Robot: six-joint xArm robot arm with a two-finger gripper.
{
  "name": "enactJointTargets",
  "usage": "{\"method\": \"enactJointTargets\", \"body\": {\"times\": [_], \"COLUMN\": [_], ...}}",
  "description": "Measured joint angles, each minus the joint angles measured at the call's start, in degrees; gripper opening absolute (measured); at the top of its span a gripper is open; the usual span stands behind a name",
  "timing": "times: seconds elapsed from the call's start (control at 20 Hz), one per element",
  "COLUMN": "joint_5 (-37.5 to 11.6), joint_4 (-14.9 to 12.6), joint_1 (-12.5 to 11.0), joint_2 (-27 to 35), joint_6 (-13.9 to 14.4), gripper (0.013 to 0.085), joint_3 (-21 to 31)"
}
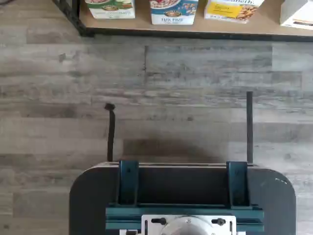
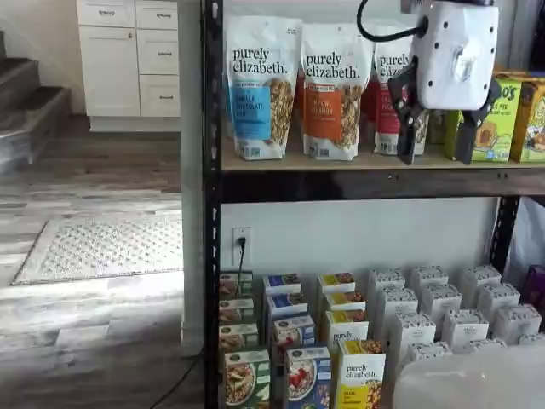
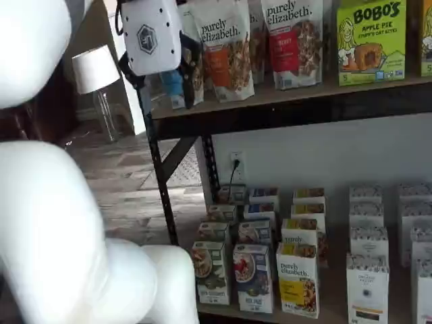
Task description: Pick up the blue and white box that is on the bottom shelf, the second box from the left
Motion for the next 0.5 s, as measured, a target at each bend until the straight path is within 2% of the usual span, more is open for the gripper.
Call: {"method": "enactJointTargets", "body": {"times": [0.1, 0.5], "joint_5": [-1.7, -3.1], "joint_4": [-0.2, -0.2], "joint_1": [0.2, 0.3], "joint_2": [-1.0, -1.2], "joint_6": [0.1, 0.2], "gripper": [0.0850, 0.0850], "joint_3": [0.9, 2.3]}}
